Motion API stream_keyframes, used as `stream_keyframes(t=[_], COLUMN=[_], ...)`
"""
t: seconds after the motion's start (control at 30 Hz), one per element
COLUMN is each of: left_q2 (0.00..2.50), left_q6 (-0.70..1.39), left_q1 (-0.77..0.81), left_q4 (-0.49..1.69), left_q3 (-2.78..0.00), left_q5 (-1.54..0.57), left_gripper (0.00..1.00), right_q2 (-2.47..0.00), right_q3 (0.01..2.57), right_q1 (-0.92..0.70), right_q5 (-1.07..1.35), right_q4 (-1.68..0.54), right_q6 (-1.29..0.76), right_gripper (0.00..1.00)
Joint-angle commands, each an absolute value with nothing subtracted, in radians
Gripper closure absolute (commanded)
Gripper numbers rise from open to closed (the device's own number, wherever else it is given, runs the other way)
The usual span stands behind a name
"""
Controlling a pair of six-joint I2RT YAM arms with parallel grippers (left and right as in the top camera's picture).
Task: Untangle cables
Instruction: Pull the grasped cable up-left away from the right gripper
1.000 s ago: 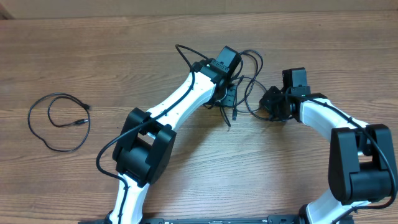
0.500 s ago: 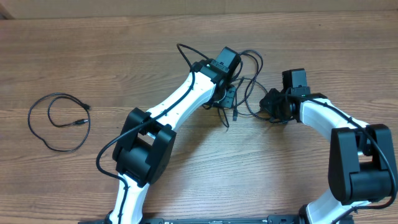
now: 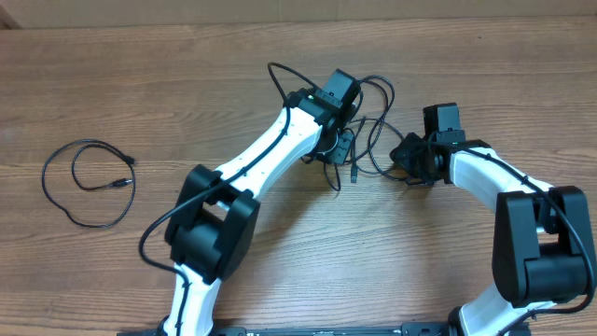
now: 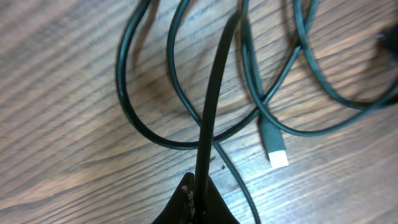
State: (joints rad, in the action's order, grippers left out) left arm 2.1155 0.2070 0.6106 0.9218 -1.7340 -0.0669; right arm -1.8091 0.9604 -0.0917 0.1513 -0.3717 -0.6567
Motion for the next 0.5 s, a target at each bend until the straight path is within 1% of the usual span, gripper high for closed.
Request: stream_keyframes(t=[0.0,0.3,0.47], left_q2=[2.000,1.878,1.845], left_q6=[0.179,0.184,0.207], left_q1=[0.599,0.575,0.532], left_q4=[0.923,0.883,0.886], left_q3=[-1.732,-1.732,-1.732], left_q5=[-0.043,0.257,0.329], left_gripper=[0.96,0.96,0.96], right_q2=[-1.813,-1.813,-1.813], right_q3=[0.955,0.955,0.955], right_q1=[-0.093,-0.093,-0.093], right_q5=[0.131,0.131,0.131], right_q4=[-0.370,-0.370,-0.370], right_q6=[-0.650,-0.650,-0.650], right_gripper=[0.96,0.96,0.96])
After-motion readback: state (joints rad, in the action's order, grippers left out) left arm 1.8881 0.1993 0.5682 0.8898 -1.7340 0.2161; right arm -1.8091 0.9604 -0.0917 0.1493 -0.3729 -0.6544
